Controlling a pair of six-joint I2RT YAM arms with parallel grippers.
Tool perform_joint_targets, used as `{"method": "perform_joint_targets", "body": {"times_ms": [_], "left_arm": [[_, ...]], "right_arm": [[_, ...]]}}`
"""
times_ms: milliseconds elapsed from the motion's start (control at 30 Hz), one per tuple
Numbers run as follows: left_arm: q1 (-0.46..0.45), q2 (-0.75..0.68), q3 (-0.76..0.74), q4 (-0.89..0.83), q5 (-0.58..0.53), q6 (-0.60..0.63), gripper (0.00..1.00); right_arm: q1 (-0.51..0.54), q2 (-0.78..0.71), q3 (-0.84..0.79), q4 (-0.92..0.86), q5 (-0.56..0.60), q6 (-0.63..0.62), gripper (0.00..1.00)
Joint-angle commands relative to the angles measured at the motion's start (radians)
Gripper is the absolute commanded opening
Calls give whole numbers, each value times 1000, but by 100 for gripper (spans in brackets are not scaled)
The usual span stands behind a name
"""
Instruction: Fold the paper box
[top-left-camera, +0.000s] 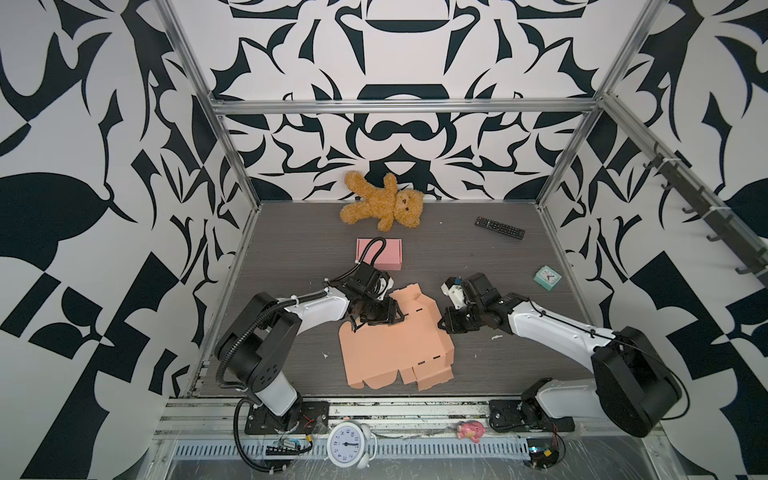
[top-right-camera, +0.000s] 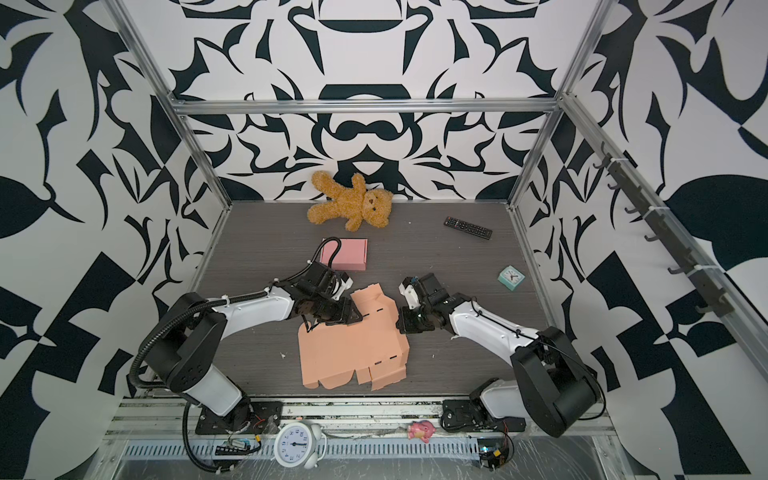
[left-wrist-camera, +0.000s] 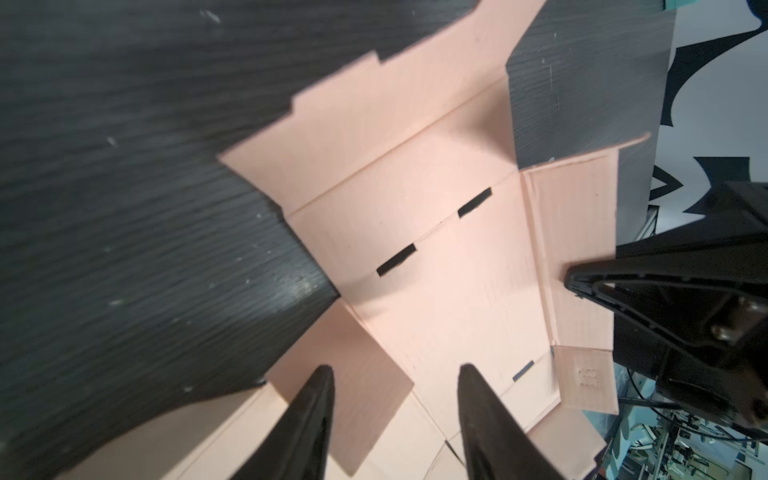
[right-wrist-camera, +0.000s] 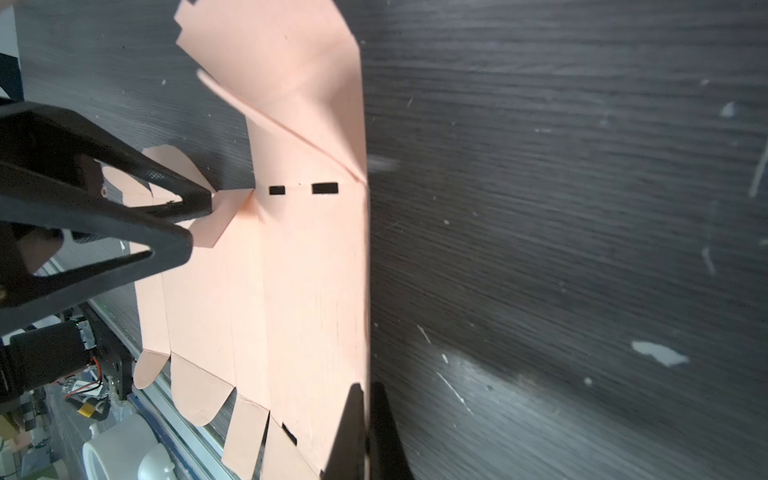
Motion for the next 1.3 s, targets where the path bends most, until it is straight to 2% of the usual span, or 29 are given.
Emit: {"method": "perform_joint_targets", "body": {"times_ms": [0,333,567,667,833,967,1100,1267], "left_arm": [[-4,-28,-20,-2,-3,-11,52],[33,-62,-23,42,28,-39,50],[138,-136,-80,115,150,-44,48],[166,-198,-87,91,160,-19,49],[274,-270,-117,147,171,-85,46],[375,-227,-111,235,249,-147,45],[393,-171,-69,230,252,-127,44],[400,-91,-31,237,249,-104,44]], "right_arm": [[9,-7,55,-53,58,-33,0],[173,22,199,-291,347,-65,0],[260,45,311,-428,577,-56,0],[327,97,393,-524,729,-63,0],[407,186,493,-602,846,-64,0],[475,248,572,-663,947,-74,0],[548,261,613,-667,1048,-111,0],[591,269,615,-626,1125,-187,0]]}}
